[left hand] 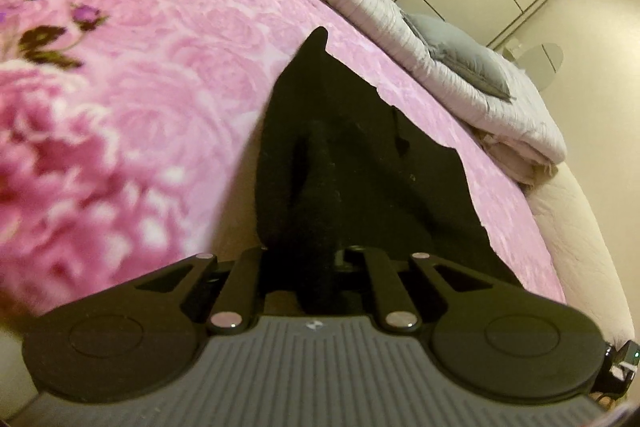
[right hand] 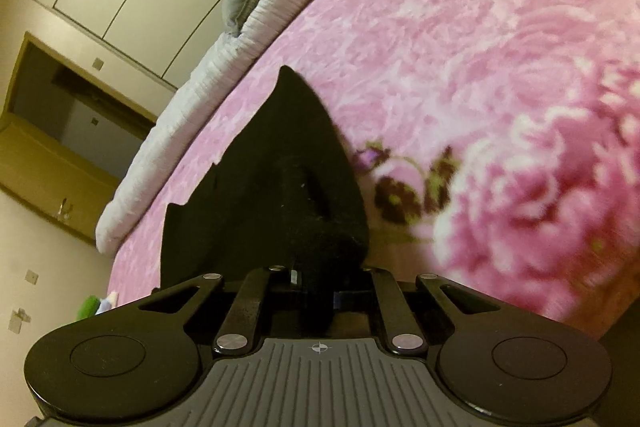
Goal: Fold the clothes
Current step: 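Lift the held edge and fold it over the garment with both grippers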
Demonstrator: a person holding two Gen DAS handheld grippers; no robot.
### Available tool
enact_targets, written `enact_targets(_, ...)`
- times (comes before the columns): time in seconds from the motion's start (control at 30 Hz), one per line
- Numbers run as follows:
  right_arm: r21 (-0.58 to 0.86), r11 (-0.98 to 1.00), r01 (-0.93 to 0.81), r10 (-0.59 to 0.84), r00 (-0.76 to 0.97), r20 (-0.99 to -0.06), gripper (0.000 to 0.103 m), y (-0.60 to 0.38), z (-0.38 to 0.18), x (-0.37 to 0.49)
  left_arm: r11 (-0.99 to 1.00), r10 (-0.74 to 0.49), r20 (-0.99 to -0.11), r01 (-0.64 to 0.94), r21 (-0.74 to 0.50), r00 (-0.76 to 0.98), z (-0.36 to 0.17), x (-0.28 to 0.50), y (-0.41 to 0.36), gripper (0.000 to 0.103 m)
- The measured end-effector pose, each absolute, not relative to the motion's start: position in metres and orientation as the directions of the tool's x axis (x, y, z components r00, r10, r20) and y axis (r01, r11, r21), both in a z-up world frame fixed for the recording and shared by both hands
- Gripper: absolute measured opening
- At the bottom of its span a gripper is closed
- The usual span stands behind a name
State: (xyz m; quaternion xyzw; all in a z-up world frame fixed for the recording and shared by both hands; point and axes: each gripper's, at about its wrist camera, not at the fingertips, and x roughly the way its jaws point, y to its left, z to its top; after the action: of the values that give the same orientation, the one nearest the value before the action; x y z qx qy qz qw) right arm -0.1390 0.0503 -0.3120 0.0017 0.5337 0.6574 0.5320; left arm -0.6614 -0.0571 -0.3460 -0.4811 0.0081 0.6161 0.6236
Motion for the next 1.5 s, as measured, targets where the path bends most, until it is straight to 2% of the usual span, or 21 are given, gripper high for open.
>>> enact_targets(0.3,0.731,0.123,-0.671,0.635,-0.513,-0.577,0.009,-0.037,-0.304,-0.119,-0.22,0.733,-0.622,-0.771,-0.598,0.274,-0.339,-0.66,-0.13,0.008)
enact_targets(0.47,0.732,0.112,-0.672,0.603,-0.539,-0.588,0.01,-0.055,-0.309,-0.117,-0.253,0.719,-0.631,-0.735,-0.629,0.292,-0.348,-0.664,-0.142,0.009)
enact_targets(0.6,0.721,0.137,-0.679,0.58,-0.535,-0.614,0.018,-0.056,-0.314,-0.115,-0.254,0.716,-0.627,-0.724,-0.642,0.305,-0.351,-0.666,-0.143,0.01)
enact_targets(0.67,0.709,0.106,-0.698,0.58,-0.536,-0.614,0.016,-0.06,-0.311,-0.114,-0.245,0.713,-0.626,-0.723,-0.646,0.317,-0.35,-0.667,-0.145,0.009)
enact_targets(0.7,0.693,0.081,-0.717,0.579,-0.532,-0.618,0.011,-0.062,-0.308,-0.114,-0.233,0.713,-0.623,-0.728,-0.645,0.323,-0.347,-0.667,-0.145,0.009)
enact_targets(0.93,0.696,-0.046,-0.716,0.596,-0.579,-0.556,0.009,-0.061,-0.275,-0.116,-0.16,0.719,-0.571,-0.706,-0.69,0.396,-0.313,-0.675,-0.133,0.009)
enact_targets(1.17,0.779,-0.079,-0.622,0.607,-0.65,-0.457,0.009,-0.024,-0.238,-0.105,-0.149,0.711,-0.545,-0.662,-0.734,0.444,-0.276,-0.692,-0.087,0.009)
enact_targets(1.4,0.812,-0.115,-0.572,0.644,-0.666,-0.378,0.009,0.06,-0.201,-0.112,-0.105,0.741,-0.495,-0.651,-0.752,0.453,-0.251,-0.699,0.036,0.01)
enact_targets(1.5,0.802,-0.096,-0.59,0.692,-0.619,-0.372,0.01,0.116,-0.193,-0.121,-0.086,0.753,-0.474,-0.646,-0.759,0.456,-0.24,-0.702,0.089,0.016)
